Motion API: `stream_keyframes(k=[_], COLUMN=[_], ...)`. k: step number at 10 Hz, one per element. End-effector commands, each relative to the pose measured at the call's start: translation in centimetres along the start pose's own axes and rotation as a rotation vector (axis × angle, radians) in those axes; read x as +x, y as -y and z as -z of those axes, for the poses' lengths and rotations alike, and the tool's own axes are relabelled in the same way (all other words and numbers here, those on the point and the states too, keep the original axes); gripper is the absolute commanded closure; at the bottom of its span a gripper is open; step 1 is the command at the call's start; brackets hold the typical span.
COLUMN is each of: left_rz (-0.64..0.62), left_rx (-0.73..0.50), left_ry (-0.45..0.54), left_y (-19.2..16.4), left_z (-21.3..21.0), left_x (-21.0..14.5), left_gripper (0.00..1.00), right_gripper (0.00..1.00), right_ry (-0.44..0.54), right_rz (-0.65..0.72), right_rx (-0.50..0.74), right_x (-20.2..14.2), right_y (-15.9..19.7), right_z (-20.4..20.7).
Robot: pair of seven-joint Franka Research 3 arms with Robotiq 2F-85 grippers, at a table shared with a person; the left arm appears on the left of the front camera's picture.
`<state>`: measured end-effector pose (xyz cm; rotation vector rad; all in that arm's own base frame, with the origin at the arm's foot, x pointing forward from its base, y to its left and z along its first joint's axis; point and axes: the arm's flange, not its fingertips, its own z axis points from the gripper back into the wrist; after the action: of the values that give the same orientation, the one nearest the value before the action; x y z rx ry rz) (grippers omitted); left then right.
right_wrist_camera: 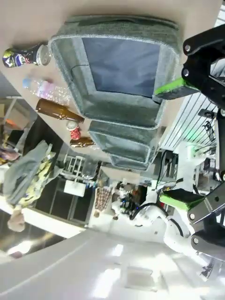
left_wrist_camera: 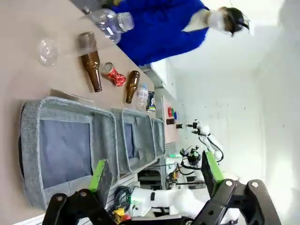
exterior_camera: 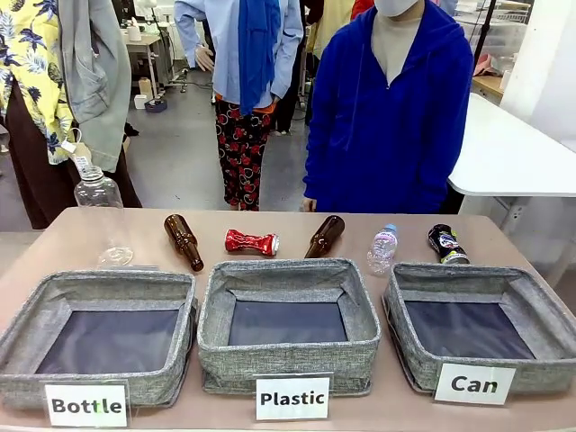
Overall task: Sort the can waste into the basket.
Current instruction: Pick up the can waste from the table and place it in the right Fabric basket.
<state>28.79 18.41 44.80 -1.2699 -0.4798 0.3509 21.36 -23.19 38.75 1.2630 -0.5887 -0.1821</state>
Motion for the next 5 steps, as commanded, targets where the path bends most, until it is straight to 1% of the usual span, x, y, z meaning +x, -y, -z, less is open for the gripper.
stream_keyframes(k=[1, 2, 5], left_rz=[-0.116, 0.0, 0.0], left_rx=[0.113, 0.0, 0.0], left_ry=[0.109, 0.0, 0.0], left_y=[-1.9, 0.0, 0.0], left_z=[6.3, 0.0, 0.0], left_x=[-6.2, 0.0, 0.0], left_gripper=[0.0, 0.0, 0.0], right_gripper=[0.0, 0.0, 0.0], right_ry=[0.077, 0.0, 0.0], right_rz=[0.032, 0.0, 0.0], right_rx=[-0.013, 0.0, 0.0], right_x=[0.6, 0.0, 0.0], right_y=[-0.6, 0.0, 0.0], right_z=[1.0, 0.0, 0.0])
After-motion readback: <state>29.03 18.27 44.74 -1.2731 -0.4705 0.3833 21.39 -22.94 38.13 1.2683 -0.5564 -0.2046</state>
